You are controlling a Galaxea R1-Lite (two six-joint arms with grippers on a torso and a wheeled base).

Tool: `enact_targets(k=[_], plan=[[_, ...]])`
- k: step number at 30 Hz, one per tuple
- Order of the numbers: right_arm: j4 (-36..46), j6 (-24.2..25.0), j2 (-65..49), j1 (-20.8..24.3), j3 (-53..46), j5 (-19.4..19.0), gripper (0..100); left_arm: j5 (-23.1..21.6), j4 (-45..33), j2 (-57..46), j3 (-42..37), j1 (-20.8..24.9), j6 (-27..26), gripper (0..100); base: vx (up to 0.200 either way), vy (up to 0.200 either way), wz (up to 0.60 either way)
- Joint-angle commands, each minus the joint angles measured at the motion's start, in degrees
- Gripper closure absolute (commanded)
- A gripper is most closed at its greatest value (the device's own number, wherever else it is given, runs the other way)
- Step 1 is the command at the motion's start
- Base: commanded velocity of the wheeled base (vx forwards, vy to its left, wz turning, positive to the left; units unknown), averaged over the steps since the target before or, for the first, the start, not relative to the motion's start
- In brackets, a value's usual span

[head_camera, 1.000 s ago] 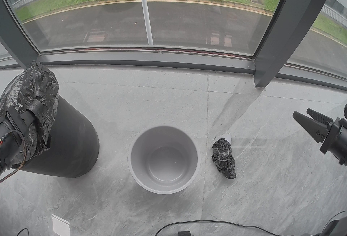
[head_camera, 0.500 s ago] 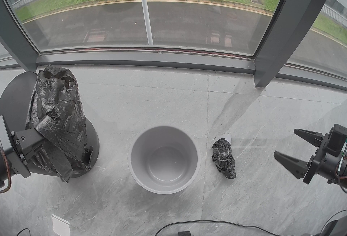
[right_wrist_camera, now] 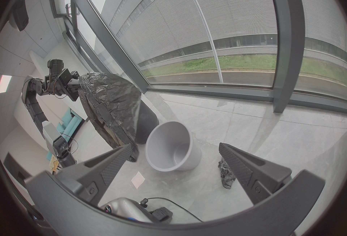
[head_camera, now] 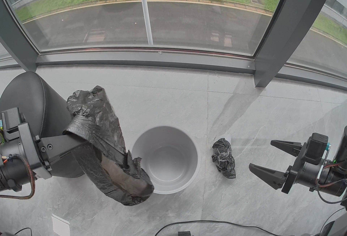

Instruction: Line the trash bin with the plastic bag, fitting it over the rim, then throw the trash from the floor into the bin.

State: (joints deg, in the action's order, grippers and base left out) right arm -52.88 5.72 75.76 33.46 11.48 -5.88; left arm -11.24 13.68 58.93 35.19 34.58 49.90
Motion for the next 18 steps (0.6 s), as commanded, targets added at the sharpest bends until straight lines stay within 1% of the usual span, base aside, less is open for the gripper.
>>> enact_targets(k=[1, 5, 6, 7, 8, 9, 10, 11, 14, 18], plan=[[-6.7, 0.6, 11.8, 4.4, 1.6, 0.7, 0, 0.2, 2.5, 5.6, 2.7, 3.8, -0.2, 100, 0.000, 0.000, 0.00], [-10.1, 0.8, 18.4, 7.9, 5.3, 6.3, 0, 0.1, 2.5, 8.0, 6.1, 3.9, -0.2, 100, 0.000, 0.000, 0.00], [-10.1, 0.8, 18.4, 7.9, 5.3, 6.3, 0, 0.1, 2.5, 8.0, 6.1, 3.9, -0.2, 100, 0.000, 0.000, 0.00], [-11.5, 1.1, 22.1, 10.5, 7.9, 9.3, 0, 0.0, 2.5, 9.0, 7.9, 3.9, -0.2, 100, 0.000, 0.000, 0.00], [-11.5, 1.1, 22.5, 10.7, 8.2, 9.6, 0, 0.0, 2.5, 9.1, 8.0, 3.9, -0.2, 100, 0.000, 0.000, 0.00], [-11.9, 1.0, 24.7, 12.5, 9.4, 10.4, 0, -0.1, 2.5, 9.4, 8.8, 4.2, -0.2, 100, 0.000, 0.000, 0.00], [-11.9, 0.9, 25.1, 12.9, 9.5, 10.4, 0, -0.1, 2.5, 9.5, 9.0, 4.4, -0.1, 100, 0.000, 0.000, 0.00], [-11.9, 0.7, 27.2, 15.0, 10.3, 10.4, 0, -0.1, 2.5, 9.7, 9.8, 5.3, -0.1, 100, 0.000, 0.000, 0.00], [-11.9, 0.6, 30.9, 18.5, 12.2, 10.7, 0, -0.1, 2.6, 11.1, 11.1, 5.9, -0.1, 100, 0.000, 0.000, 0.00], [-11.9, 0.7, 34.5, 21.1, 14.1, 10.9, 0, -0.3, 2.6, 12.6, 12.5, 6.2, 0.0, 100, 0.000, 0.000, 0.00]])
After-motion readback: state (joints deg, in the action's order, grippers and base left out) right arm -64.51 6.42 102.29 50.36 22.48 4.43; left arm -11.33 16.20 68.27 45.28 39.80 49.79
